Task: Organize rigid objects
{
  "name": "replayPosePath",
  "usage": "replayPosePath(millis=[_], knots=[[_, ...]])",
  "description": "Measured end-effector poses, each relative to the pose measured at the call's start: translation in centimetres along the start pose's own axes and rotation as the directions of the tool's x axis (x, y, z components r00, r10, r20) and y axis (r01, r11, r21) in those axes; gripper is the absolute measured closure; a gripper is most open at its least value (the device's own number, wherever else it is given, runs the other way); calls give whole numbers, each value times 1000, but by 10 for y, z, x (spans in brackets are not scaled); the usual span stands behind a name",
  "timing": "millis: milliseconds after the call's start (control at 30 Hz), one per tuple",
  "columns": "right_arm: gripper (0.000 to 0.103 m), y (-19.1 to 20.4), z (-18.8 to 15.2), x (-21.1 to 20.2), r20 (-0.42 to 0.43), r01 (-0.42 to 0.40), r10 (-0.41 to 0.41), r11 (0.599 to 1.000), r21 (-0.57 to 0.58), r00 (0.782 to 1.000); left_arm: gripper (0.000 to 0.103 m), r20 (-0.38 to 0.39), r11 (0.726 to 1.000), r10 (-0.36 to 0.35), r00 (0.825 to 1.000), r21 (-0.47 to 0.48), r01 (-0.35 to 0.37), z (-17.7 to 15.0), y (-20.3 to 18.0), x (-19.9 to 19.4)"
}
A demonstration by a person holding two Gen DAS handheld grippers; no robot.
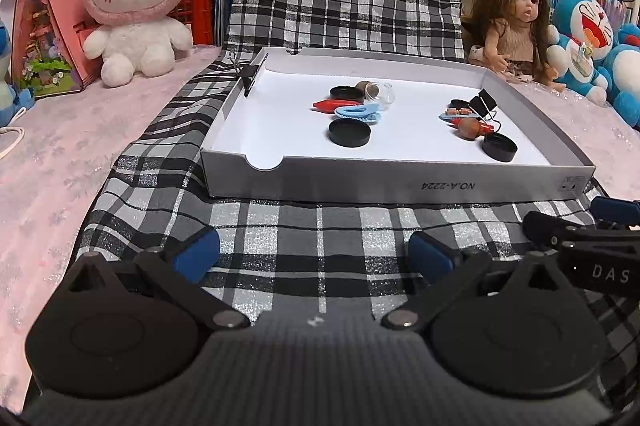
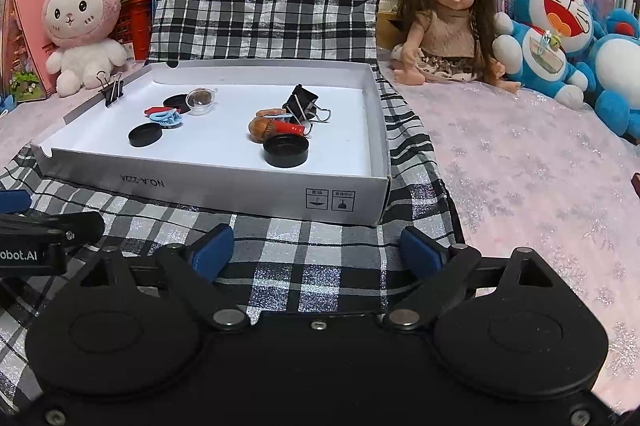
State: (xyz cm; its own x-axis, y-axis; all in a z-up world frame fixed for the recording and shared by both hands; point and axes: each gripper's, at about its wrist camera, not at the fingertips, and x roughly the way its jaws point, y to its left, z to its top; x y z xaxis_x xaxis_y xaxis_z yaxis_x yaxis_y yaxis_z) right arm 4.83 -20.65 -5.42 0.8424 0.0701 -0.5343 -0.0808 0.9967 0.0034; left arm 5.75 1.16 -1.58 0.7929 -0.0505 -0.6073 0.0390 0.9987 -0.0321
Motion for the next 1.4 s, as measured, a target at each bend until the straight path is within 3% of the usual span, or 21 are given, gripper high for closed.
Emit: replayPosePath(millis=[1400], knots=[[12, -1, 0, 1, -3, -6, 6, 1000, 10, 1000, 0, 9, 1000, 4, 1000, 0, -4, -3, 0, -2]])
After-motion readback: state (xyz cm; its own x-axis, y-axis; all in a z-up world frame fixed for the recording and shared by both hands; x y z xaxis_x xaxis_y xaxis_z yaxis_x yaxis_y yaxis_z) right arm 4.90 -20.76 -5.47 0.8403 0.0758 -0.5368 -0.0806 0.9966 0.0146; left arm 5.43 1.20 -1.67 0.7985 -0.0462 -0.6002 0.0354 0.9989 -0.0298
